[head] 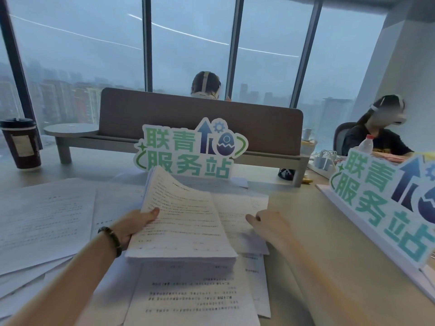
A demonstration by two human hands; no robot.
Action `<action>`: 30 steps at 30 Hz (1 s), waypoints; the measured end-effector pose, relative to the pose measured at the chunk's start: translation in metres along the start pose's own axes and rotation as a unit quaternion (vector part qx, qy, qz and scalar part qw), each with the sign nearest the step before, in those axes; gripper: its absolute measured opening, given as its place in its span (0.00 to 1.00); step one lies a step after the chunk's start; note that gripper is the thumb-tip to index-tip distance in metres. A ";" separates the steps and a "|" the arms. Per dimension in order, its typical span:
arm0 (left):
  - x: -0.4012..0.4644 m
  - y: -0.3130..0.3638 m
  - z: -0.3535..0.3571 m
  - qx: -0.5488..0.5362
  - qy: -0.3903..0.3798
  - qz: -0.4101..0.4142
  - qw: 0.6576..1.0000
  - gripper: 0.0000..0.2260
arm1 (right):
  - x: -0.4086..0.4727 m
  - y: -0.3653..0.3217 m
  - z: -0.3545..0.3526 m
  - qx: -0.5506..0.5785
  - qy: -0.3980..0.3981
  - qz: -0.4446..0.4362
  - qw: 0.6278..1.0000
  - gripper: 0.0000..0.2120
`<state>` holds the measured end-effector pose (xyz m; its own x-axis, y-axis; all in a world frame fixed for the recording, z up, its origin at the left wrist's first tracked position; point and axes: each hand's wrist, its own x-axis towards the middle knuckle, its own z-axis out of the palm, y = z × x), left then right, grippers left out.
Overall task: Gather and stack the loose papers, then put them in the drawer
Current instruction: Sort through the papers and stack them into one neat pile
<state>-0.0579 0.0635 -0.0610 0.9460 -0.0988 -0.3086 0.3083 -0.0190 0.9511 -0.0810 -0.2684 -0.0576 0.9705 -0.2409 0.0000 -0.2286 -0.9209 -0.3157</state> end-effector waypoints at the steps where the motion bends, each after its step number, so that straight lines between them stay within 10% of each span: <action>1: 0.000 0.000 0.000 -0.004 -0.002 0.000 1.000 0.09 | -0.001 0.001 0.000 0.013 0.008 0.000 1.000 0.20; 11: -0.002 -0.004 0.005 0.007 -0.006 -0.004 1.000 0.12 | 0.001 0.000 0.002 0.329 0.011 0.072 0.941 0.31; 15: -0.003 -0.007 0.009 0.025 -0.001 0.006 1.000 0.13 | 0.005 0.004 0.006 0.397 -0.014 0.112 0.911 0.21; 30: -0.003 -0.007 0.008 0.032 -0.003 0.021 0.999 0.13 | -0.008 -0.001 0.003 0.461 -0.084 0.094 0.879 0.19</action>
<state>-0.0637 0.0561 -0.0670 0.9573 -0.1060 -0.2691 0.2619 -0.0774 0.9620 -0.0884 -0.2650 -0.0601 0.9377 -0.2413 -0.2499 -0.3023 -0.2126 -0.9292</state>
